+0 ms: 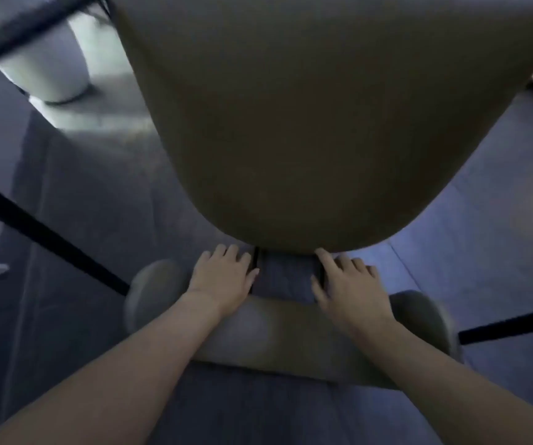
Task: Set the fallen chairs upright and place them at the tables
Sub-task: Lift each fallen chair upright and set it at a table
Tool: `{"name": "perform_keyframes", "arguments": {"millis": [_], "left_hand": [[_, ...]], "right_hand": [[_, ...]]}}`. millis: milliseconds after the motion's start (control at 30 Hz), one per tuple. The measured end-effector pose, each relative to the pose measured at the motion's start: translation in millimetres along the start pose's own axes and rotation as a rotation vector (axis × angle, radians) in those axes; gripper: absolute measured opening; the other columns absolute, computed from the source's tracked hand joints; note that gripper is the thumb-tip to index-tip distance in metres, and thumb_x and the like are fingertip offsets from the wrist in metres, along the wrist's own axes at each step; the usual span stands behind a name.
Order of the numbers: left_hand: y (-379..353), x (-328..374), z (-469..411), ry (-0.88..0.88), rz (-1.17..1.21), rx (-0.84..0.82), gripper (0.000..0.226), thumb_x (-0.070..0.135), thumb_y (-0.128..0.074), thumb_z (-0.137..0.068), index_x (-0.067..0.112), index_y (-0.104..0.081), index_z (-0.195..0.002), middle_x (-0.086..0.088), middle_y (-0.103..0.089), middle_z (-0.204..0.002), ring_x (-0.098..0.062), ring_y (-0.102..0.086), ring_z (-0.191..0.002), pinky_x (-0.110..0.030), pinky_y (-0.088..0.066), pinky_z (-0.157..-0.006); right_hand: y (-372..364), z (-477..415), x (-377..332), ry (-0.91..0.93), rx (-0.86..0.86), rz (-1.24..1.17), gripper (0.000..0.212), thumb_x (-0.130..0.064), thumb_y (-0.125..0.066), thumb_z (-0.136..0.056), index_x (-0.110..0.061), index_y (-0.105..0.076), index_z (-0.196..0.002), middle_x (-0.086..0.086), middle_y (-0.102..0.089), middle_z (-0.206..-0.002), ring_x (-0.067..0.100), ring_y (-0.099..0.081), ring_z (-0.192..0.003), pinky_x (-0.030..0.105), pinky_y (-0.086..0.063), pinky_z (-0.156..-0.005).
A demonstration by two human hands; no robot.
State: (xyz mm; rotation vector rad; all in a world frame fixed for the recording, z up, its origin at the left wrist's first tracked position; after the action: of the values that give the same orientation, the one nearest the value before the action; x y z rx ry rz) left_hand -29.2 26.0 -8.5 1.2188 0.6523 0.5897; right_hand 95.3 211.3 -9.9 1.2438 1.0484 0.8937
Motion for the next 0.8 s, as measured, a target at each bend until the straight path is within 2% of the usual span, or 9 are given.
{"name": "perform_keyframes", "arguments": {"millis": [100, 200, 300, 367, 433, 500, 667, 800], "left_hand": [[-44, 4, -11, 0.007, -0.06, -0.06, 0.053, 0.049, -0.023, -0.105, 0.016, -0.04, -0.143, -0.01, -0.051, -0.138, -0.031, -0.047, -0.124, -0.043, -0.039, -0.094], [-76, 7, -19, 0.011, -0.013, -0.17, 0.059, 0.049, -0.021, -0.105, 0.016, -0.022, -0.154, -0.011, -0.047, -0.145, -0.032, -0.046, -0.129, -0.044, -0.038, -0.097], [-93, 6, -27, 0.014, -0.01, -0.234, 0.059, 0.051, -0.019, -0.105, 0.019, -0.019, -0.155, -0.013, -0.054, -0.139, -0.033, -0.055, -0.12, -0.042, -0.042, -0.087], [-101, 9, -30, 0.003, -0.008, -0.304, 0.061, 0.052, -0.017, -0.105, 0.02, -0.013, -0.157, -0.013, -0.062, -0.129, -0.034, -0.062, -0.11, -0.039, -0.042, -0.078], [-104, 13, -31, -0.01, -0.016, -0.326, 0.063, 0.052, -0.015, -0.105, 0.022, -0.006, -0.159, -0.012, -0.067, -0.123, -0.033, -0.064, -0.106, -0.038, -0.038, -0.074], [-104, 13, -32, -0.023, -0.024, -0.328, 0.062, 0.052, -0.014, -0.105, 0.024, -0.002, -0.159, -0.011, -0.069, -0.117, -0.031, -0.066, -0.101, -0.037, -0.036, -0.071], [-98, 15, -25, -0.045, 0.029, -0.383, 0.063, 0.054, -0.012, -0.104, 0.026, -0.001, -0.159, -0.011, -0.07, -0.109, -0.031, -0.066, -0.095, -0.038, -0.041, -0.072], [-52, 15, -14, -0.058, 0.072, -0.408, 0.064, 0.057, -0.013, -0.103, 0.025, -0.009, -0.158, -0.012, -0.069, -0.117, -0.034, -0.065, -0.102, -0.042, -0.043, -0.078]], "right_hand": [[-42, -3, 4, 0.005, -0.022, 0.003, 0.058, -0.054, -0.036, -0.1, -0.028, -0.031, -0.152, 0.009, -0.06, -0.131, 0.033, -0.058, -0.113, 0.047, -0.045, -0.094], [-71, -5, 9, -0.019, -0.09, 0.023, 0.058, -0.055, -0.035, -0.101, -0.029, -0.028, -0.152, 0.01, -0.06, -0.129, 0.035, -0.059, -0.112, 0.051, -0.045, -0.097], [-87, -9, 16, -0.037, -0.151, 0.069, 0.06, -0.058, -0.028, -0.102, -0.032, -0.018, -0.155, 0.011, -0.06, -0.131, 0.036, -0.06, -0.114, 0.051, -0.044, -0.1], [-95, -11, 15, -0.047, -0.202, 0.111, 0.064, -0.059, -0.023, -0.103, -0.031, -0.01, -0.159, 0.012, -0.066, -0.122, 0.033, -0.066, -0.103, 0.044, -0.047, -0.085], [-100, -10, 10, -0.069, -0.251, 0.143, 0.068, -0.059, -0.022, -0.103, -0.028, -0.003, -0.161, 0.009, -0.073, -0.102, 0.027, -0.067, -0.078, 0.035, -0.042, -0.062], [-103, -10, 7, -0.07, -0.305, 0.163, 0.071, -0.059, -0.021, -0.104, -0.025, 0.002, -0.161, 0.007, -0.074, -0.092, 0.025, -0.066, -0.07, 0.033, -0.037, -0.055], [-101, -8, 13, -0.135, -0.37, 0.133, 0.074, -0.062, -0.021, -0.102, -0.024, 0.003, -0.161, 0.005, -0.074, -0.084, 0.022, -0.067, -0.068, 0.036, -0.05, -0.06], [-49, -3, 14, -0.089, -0.409, 0.134, 0.075, -0.064, -0.022, -0.101, -0.025, 0.003, -0.16, 0.006, -0.072, -0.084, 0.022, -0.066, -0.067, 0.039, -0.056, -0.067]]}}
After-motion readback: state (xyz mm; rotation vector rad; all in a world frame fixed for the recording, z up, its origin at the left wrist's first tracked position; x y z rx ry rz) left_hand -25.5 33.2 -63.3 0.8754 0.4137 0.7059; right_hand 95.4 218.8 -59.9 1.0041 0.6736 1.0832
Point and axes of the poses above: each hand's wrist, its own z-axis away from the middle knuckle, its own y-axis out of the back of the hand, x = y × z, the point moved 4 cm from there along -z, towards the middle knuckle
